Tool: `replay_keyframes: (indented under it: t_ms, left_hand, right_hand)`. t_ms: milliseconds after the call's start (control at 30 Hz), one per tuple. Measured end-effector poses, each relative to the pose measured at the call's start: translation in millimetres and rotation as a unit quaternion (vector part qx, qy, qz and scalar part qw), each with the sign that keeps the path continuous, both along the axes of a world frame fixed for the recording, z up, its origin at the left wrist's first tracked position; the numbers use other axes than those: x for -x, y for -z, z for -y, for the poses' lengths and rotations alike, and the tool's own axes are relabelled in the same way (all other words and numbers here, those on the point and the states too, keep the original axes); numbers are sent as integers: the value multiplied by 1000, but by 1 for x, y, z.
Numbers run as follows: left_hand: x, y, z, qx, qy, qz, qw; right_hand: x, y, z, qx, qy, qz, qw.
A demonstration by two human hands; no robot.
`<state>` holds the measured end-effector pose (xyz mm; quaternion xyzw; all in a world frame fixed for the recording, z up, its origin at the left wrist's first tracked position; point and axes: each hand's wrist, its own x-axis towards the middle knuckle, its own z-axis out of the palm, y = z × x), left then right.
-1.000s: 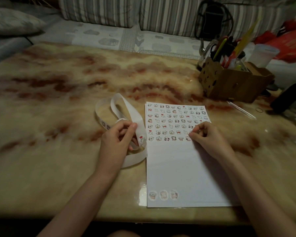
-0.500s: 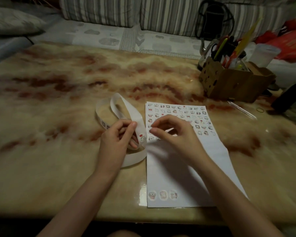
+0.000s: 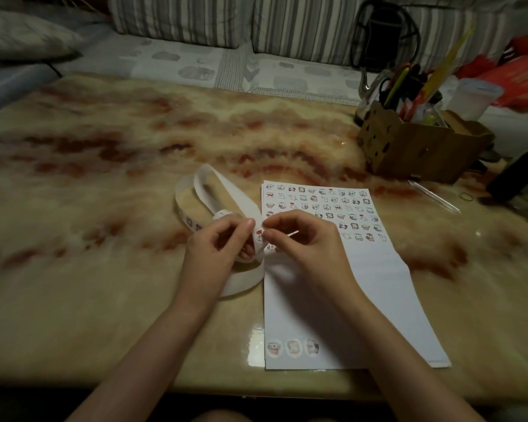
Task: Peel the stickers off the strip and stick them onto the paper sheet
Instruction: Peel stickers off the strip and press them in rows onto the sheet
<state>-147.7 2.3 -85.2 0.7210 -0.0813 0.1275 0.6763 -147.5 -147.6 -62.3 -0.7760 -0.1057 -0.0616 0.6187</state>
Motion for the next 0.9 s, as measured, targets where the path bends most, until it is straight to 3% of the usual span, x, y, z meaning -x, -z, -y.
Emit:
replay_keyframes:
  t_ms: [367,700,900]
  left_hand:
    - [1,-1,1,-27,3,1,1000]
    - [-1,3,0,-36,-26,-12,999]
    - [-2,4,0,-30,-32,-28,999]
  right_hand:
    - [0,4,3,10,7,14,1000]
    - [6,8,5,107,-10,80,991]
    - [11,-5,18,56,-26,49,997]
